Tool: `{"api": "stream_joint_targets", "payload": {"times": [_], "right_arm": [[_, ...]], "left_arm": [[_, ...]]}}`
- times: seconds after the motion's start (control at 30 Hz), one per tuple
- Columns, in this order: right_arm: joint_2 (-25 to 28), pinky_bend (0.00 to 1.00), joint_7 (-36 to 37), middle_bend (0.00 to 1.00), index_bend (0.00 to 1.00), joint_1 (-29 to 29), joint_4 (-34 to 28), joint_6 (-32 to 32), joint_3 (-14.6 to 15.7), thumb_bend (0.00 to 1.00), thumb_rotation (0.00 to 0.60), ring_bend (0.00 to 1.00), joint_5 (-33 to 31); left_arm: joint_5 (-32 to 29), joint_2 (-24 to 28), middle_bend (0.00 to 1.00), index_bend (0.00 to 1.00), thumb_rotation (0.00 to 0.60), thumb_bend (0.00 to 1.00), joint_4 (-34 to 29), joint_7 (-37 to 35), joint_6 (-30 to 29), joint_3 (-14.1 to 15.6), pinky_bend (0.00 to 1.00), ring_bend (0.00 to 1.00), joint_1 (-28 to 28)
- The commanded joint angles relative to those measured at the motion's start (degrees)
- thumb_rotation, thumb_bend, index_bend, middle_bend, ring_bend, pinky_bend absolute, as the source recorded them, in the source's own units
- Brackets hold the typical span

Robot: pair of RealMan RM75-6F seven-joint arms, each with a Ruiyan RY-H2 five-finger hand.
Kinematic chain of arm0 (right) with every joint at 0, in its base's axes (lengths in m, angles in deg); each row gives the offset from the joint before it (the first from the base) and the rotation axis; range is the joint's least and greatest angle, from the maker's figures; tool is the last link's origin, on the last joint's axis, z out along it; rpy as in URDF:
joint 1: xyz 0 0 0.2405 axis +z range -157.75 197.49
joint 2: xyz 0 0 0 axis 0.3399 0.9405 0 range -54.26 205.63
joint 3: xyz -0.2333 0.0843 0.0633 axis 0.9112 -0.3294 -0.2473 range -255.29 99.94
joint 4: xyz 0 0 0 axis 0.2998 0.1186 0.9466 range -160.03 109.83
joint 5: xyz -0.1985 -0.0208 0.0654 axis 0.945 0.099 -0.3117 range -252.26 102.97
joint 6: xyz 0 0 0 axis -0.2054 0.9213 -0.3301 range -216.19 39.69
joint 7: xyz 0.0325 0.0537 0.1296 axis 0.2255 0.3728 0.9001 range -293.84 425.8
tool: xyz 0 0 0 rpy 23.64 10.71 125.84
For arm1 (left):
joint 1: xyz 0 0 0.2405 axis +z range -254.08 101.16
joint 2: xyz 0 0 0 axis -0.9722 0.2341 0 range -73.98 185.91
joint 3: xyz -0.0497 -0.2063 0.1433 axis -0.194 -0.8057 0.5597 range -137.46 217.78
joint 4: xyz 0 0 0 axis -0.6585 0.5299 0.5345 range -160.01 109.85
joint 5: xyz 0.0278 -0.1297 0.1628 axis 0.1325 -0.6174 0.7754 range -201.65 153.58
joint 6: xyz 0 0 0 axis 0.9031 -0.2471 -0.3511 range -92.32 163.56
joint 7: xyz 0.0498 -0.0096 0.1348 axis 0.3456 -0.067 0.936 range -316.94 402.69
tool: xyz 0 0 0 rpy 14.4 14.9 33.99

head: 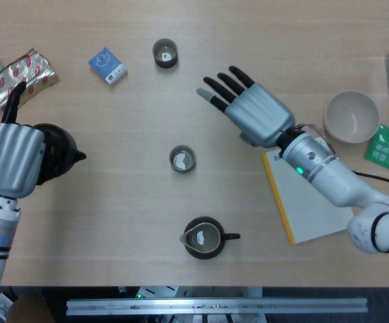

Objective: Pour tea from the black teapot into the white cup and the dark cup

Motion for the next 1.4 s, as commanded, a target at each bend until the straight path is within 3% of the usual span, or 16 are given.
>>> {"api": "stream_joint_targets", "payload": {"times": [0.03,0.27,0.57,0.9,1.4], "right_arm": [[5.23,0.04,1.74,0.04,0.0,-2.95,-3.41,-3.16,0.13,0.19,0.6,0.0,1.97],[12.64,0.04,5.29,0.05,0.0,-7.44,-8.05,-6.9,0.48,0.19,0.6,0.0,5.23],[20.73,0.04,11.52,0.12,0.03,-15.52,-12.35,-11.21,4.61,0.19,0.6,0.0,12.66],[23.35,0.04,15.8,0.14,0.06,-24.97,-13.39,-18.51,8.93,0.19,0.6,0.02,22.52],[25.98,0.04,18.69,0.14,0.06,-33.24,-12.09,-22.17,11.36,0.19,0.6,0.02,30.59]], "left_arm": [[-0.16,-0.27,1.0,0.99,0.599,0.31,-0.55,0.95,0.57,-0.21,0.0,0.87,-0.5],[-0.6,-1.2,1.0,0.99,0.599,0.31,-1.28,2.43,1.77,-0.54,0.0,0.87,-1.55],[-2.37,-2.68,1.0,0.99,0.599,0.31,-0.52,2.86,3.09,-1.03,0.0,0.87,-2.55],[-3.67,-4.51,1.0,0.99,0.598,0.31,0.81,3.29,3.9,-1.25,0.0,0.87,-3.4],[-4.67,-8.33,1.0,0.99,0.599,0.31,1.64,6.09,6.34,-1.54,0.0,0.87,-6.01]]}}
